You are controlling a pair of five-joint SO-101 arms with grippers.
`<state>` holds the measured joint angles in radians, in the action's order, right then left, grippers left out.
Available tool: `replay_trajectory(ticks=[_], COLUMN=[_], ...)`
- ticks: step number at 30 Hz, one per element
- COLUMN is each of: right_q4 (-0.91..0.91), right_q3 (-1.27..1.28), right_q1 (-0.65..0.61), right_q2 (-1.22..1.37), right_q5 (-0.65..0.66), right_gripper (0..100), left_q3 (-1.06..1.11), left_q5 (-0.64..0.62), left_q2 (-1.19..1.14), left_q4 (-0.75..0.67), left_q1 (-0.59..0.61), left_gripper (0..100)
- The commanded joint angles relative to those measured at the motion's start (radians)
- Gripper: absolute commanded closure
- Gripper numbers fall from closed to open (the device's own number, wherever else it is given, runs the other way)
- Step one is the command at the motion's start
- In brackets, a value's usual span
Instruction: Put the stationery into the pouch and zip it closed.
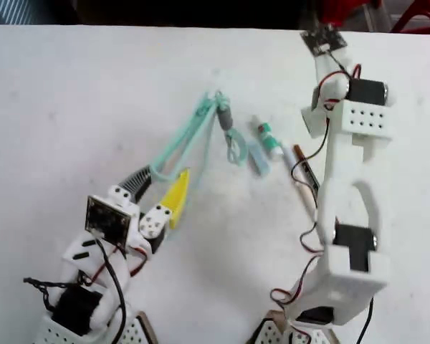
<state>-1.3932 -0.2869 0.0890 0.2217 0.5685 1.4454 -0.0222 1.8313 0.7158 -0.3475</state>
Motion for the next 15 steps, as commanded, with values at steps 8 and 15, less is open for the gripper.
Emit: replay_trajectory(ticks=[8, 15], right_q4=[0.053, 0.104], right_q3=[-0.015, -0.014], right_q1=[0.021, 0.015], right_q2=[0.245, 0.328], right_q5=[0.071, 0.068], right_gripper=[77.2, 77.3], left_q3=[-0.003, -0.003], left_q5=[0.009, 0.009], left_q2=[-0.01, -0.01], left_q4=[0.0, 0.0], left_q1=[-0.018, -0.018], left_gripper=[84, 84])
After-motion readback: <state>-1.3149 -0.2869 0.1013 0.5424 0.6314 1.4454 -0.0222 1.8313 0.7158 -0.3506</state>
